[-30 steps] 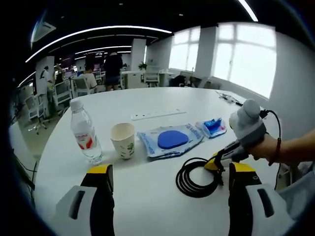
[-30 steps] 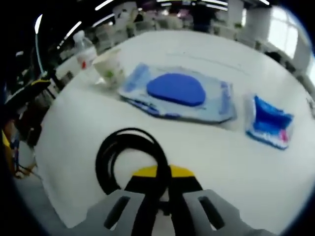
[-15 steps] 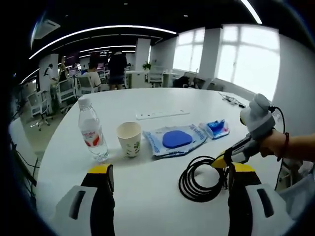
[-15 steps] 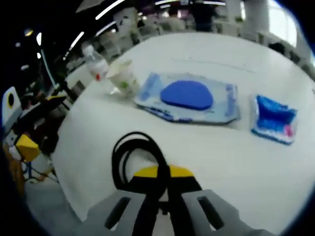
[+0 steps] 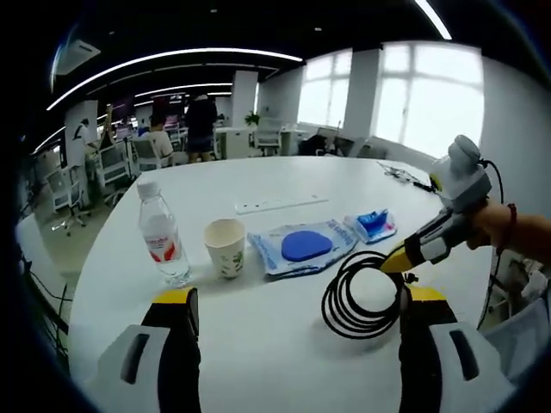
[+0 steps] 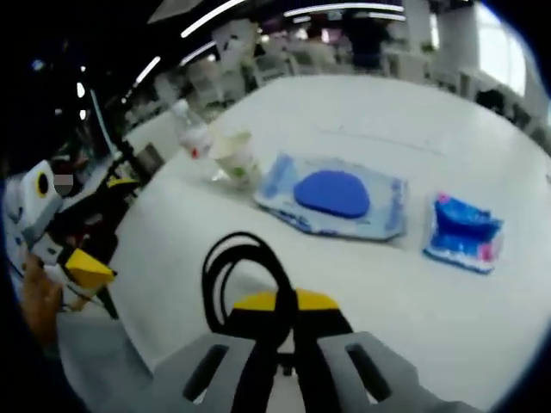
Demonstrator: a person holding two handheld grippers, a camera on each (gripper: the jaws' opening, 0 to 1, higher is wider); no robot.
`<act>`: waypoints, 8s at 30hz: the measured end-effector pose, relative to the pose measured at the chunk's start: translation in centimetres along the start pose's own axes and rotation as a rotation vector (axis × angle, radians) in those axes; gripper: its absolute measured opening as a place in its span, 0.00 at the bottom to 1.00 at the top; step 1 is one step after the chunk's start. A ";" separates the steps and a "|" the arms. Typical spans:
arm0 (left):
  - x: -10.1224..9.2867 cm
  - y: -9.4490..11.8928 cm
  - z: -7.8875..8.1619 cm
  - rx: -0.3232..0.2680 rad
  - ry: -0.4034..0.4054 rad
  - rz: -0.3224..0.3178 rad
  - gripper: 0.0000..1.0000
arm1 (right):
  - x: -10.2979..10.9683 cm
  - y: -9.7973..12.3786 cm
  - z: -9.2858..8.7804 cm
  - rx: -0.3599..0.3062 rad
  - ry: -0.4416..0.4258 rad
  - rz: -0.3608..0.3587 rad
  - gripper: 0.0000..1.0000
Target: Arrange the tabletop items into an orderly group along one side of the table until the central work area is clear of visible clutter.
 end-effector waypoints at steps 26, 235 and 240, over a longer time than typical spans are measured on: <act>-1.0 0.7 -0.1 0.020 -0.063 -0.034 0.98 | -3.1 3.1 0.2 0.005 -0.028 -0.034 0.00; -1.2 12.3 -3.8 0.072 -0.030 -0.004 0.99 | -0.2 15.3 -11.1 -0.276 0.098 -0.050 1.00; -1.5 12.5 -3.8 0.072 -0.037 -0.001 0.99 | -0.5 15.6 -11.6 -0.271 0.095 -0.067 1.00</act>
Point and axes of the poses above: the point that each gripper's makers call its tool centre point, and the gripper's own axes: y roughly backward along the fingers, x roughly to its left, z roughly out of its top, the point moved 4 cm from there along y, roughly backward along the fingers, and after that the axes turned 7 degrees about -y, right-handed, at the moved point
